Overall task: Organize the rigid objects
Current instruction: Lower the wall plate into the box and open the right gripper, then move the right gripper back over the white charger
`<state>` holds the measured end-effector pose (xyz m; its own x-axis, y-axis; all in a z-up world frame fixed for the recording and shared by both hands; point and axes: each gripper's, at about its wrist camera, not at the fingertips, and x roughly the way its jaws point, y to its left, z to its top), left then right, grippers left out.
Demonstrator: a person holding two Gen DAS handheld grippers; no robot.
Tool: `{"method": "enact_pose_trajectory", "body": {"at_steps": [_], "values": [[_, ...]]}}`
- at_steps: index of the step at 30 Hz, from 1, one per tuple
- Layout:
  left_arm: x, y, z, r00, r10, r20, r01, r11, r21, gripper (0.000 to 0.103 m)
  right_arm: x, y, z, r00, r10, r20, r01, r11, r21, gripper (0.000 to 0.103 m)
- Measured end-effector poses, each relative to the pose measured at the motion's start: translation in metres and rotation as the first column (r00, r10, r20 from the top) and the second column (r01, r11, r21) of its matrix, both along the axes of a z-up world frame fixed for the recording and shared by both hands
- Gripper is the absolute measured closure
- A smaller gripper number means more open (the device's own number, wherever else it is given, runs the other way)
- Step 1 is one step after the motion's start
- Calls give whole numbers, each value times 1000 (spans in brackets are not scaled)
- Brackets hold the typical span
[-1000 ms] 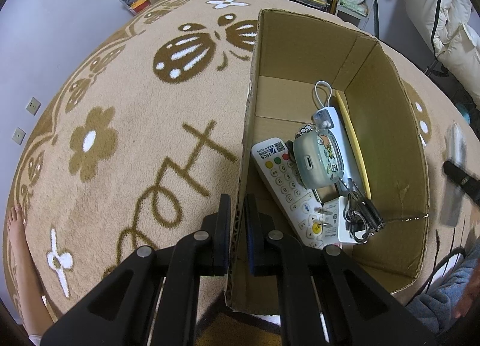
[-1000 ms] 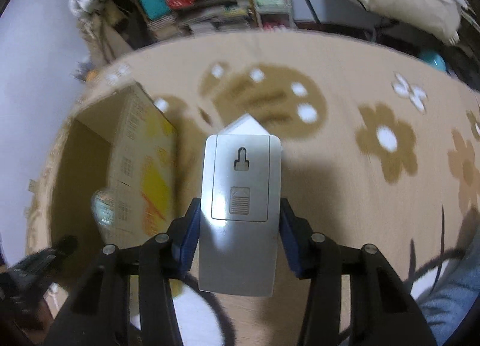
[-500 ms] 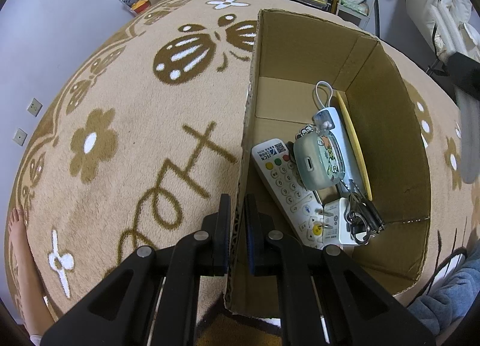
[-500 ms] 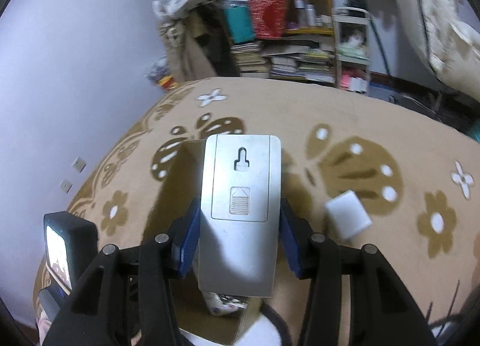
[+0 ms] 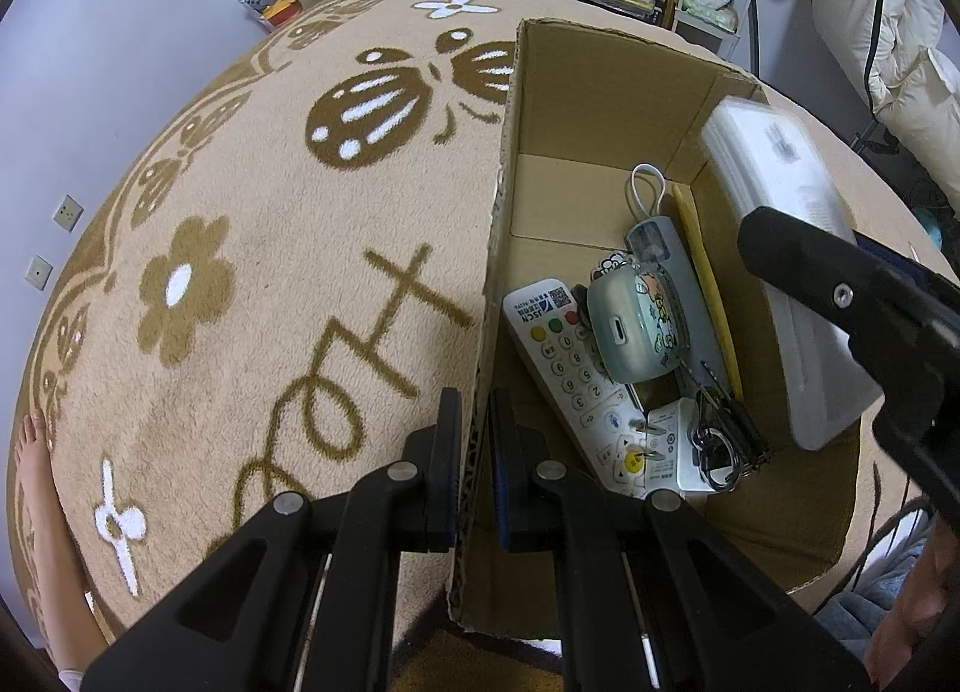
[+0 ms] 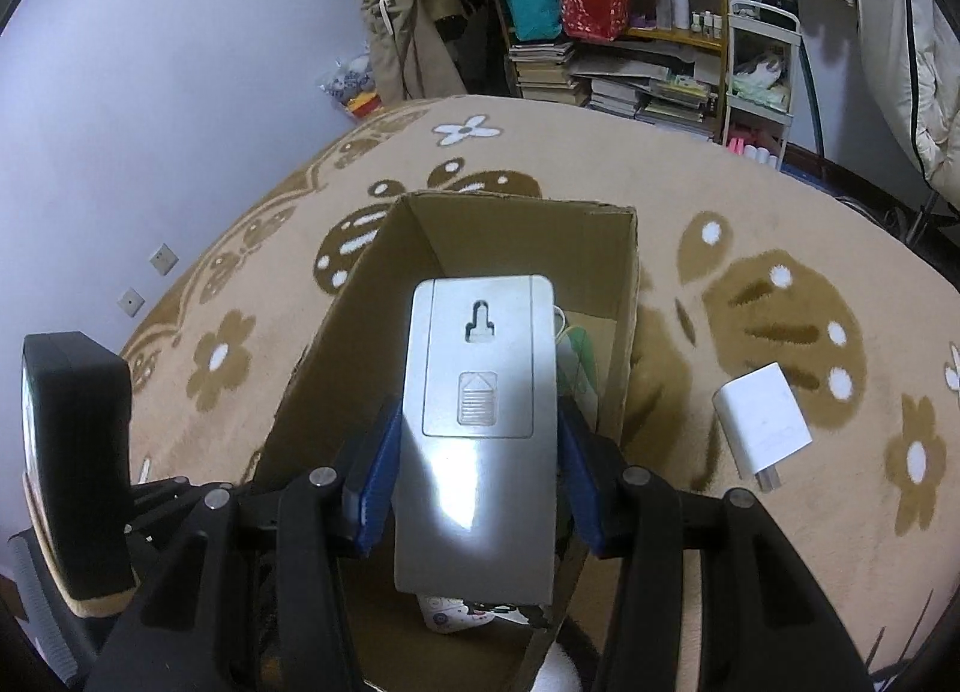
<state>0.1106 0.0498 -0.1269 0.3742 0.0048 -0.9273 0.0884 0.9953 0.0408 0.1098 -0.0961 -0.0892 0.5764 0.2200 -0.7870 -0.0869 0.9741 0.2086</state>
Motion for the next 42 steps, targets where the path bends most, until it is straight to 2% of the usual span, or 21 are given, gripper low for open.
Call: {"method": "enact_pose_trajectory", "body": {"at_steps": [3, 6, 12, 24, 35, 42], "values": [[1, 0, -1, 1000, -1, -1, 1, 1000, -6, 95, -1, -6, 9, 999, -16, 31, 16, 1000, 11, 47], [1, -1, 0, 1000, -4, 1, 4, 1000, -3, 95, -3, -15, 20, 996, -53, 68, 52, 998, 23, 21], [1, 0, 0, 1000, -5, 2, 5, 1000, -3, 95, 4, -41, 26, 985, -133, 106, 142, 986, -85, 2], [1, 0, 0, 1000, -4, 3, 4, 1000, 3, 95, 30, -87, -16, 979, -198, 43, 203, 953, -226, 1], [1, -1, 0, 1000, -6, 3, 6, 1000, 7, 95, 42, -113, -56, 966, -258, -23, 243, 936, -256, 1], [0, -4, 0, 1000, -20, 7, 19, 999, 28, 95, 53, -121, -87, 957, -272, -101, 232, 927, -295, 1]]}}
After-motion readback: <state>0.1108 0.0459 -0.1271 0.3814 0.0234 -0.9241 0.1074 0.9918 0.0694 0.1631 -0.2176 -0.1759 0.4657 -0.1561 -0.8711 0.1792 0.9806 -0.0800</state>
